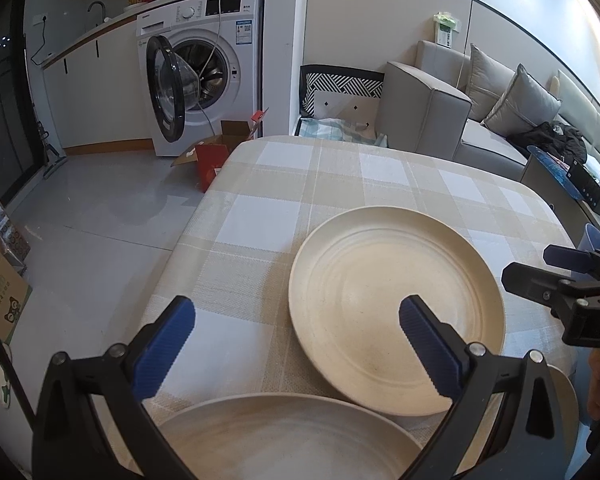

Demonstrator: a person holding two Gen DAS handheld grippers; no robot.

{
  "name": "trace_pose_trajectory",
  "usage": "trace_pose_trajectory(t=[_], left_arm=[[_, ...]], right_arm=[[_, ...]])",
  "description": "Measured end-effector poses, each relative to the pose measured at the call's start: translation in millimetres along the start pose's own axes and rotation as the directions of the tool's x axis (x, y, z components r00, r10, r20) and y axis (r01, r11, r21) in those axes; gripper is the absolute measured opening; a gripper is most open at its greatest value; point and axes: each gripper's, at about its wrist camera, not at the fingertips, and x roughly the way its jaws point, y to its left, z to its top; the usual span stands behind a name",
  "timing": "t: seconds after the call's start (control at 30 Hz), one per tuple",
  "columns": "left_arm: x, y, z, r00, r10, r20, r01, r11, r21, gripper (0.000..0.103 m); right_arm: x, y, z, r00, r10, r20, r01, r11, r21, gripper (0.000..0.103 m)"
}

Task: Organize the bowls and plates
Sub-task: 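Move both grippers forward toward the rim of the large cream plate, then close the left gripper on the cream plate rim while the right gripper closes on it too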

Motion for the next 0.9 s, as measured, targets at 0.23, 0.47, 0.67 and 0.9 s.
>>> trace_pose_trajectory(t=[0.23, 0.47, 0.67, 0.9], left_arm=[[10.5, -3.8, -0.6, 1.0, 0.003, -0.024, -0.003, 1.0, 0.014, 0.102], [20.8, -5.9, -1.4, 0.999, 0.004, -0.052, -0.003, 1.0, 0.02, 0.1], [25.4, -3.2, -1.3, 0.998, 0.006, -0.07, -0.005, 1.0, 0.014, 0.097], [29.5, -0.3, -0.1, 0.996, 0.008, -0.092, -0.007, 1.0, 0.008, 0.091]], right_arm=[[13.9, -4.7, -1.2, 1.0, -0.018, -0.024, 0.018, 1.0, 0.02, 0.1], [27.4, -12.4, -2.6, 0.997, -0.049, -0.058, 0.053, 0.996, 0.066, 0.099], [35.9, -10.8, -4.2, 0.994, -0.065, -0.085, 0.07, 0.996, 0.049, 0.098], [44.9, -8.2, -4.0, 0.99, -0.062, -0.124, 0.067, 0.997, 0.042, 0.092]])
